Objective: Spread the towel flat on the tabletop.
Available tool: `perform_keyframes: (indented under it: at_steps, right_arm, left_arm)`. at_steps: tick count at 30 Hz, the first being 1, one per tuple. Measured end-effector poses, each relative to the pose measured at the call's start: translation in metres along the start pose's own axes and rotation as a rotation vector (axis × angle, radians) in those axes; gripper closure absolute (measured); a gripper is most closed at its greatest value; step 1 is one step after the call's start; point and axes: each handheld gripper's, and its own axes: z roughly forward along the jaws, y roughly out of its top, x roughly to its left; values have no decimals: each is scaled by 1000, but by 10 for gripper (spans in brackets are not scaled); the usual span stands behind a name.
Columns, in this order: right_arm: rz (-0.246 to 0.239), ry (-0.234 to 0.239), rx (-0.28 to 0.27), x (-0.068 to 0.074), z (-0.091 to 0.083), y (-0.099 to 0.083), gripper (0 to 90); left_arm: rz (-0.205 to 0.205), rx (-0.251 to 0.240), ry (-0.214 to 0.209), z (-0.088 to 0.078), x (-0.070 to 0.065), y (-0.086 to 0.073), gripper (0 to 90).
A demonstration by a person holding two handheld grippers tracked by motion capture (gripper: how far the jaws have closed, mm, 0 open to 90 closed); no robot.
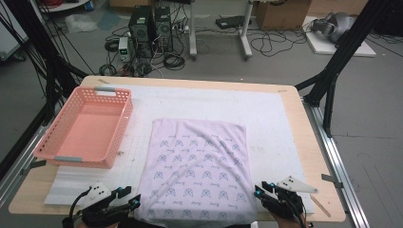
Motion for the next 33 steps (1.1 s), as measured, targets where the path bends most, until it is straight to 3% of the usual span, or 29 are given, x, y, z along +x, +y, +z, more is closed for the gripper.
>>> perform_keyframes:
  at_steps: [8,12,14,17,18,19,22,25,28,33]
  right_arm:
    - [-11,-19,24,-7,49,29,614]
    - [-79,4,67,-10,56,40,829]
    - [-89,-22,97,-16,53,43,833]
    - [-91,-16,120,-22,51,45,743]
    - [-92,14,121,-25,52,46,621]
    - [-92,45,118,-28,53,47,556]
    - [-58,37,62,-36,58,55,501]
    - [-2,1,5,-46,69,68,483]
    - [-26,-72,48,-55,90,81,468]
    - [-26,-119,58,-62,121,102,470]
  left_arm:
    - [-9,0,-7,18,15,15,493]
    - [-5,-2,-11,30,23,26,489]
    - [6,-3,-10,36,28,32,487]
    - [7,-3,-16,46,34,41,476]
    - [5,0,-19,50,37,44,467]
    - [-2,5,-25,54,39,47,460]
    - [-9,18,-42,69,48,57,454]
    - [-36,44,-36,90,58,67,430]
    - [-16,66,-3,107,60,76,431]
    - [-13,42,30,127,62,96,443]
